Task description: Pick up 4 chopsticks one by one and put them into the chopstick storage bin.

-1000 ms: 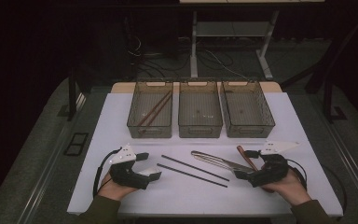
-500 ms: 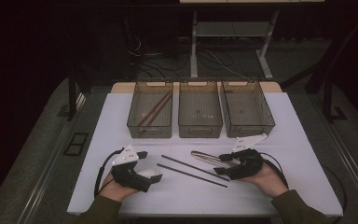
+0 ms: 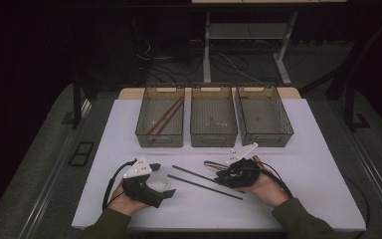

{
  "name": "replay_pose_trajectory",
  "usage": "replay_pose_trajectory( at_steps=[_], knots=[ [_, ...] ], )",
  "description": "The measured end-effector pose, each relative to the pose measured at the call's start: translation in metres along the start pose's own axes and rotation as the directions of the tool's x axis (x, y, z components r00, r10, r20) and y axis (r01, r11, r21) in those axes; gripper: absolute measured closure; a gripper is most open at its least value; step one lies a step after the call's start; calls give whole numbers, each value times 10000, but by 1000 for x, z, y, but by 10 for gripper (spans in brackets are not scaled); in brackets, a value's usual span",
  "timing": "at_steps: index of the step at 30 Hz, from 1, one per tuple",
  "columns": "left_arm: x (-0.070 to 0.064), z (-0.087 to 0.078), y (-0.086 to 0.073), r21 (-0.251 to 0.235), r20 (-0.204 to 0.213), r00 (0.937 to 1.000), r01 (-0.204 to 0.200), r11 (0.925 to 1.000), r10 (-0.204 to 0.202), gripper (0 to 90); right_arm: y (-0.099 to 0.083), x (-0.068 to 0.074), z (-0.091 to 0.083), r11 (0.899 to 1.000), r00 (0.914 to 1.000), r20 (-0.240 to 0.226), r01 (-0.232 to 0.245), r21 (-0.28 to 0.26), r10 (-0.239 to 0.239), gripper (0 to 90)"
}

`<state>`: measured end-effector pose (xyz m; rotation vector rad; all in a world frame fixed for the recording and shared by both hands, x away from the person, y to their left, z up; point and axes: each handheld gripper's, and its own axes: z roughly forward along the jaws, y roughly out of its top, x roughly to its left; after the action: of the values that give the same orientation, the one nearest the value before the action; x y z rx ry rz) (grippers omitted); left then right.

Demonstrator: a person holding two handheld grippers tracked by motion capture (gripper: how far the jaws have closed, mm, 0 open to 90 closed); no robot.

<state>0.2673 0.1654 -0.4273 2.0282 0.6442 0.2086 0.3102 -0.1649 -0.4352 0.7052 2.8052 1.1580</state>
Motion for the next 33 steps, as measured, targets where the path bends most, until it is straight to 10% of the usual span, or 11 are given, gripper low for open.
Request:
replay_pose_trajectory(
  at_steps=[33],
  knots=[
    [0,0,0,-31,41,9999,-133,9999,133,0,6,6,20,9968,9953,564,768,236,-781,863]
  ],
)
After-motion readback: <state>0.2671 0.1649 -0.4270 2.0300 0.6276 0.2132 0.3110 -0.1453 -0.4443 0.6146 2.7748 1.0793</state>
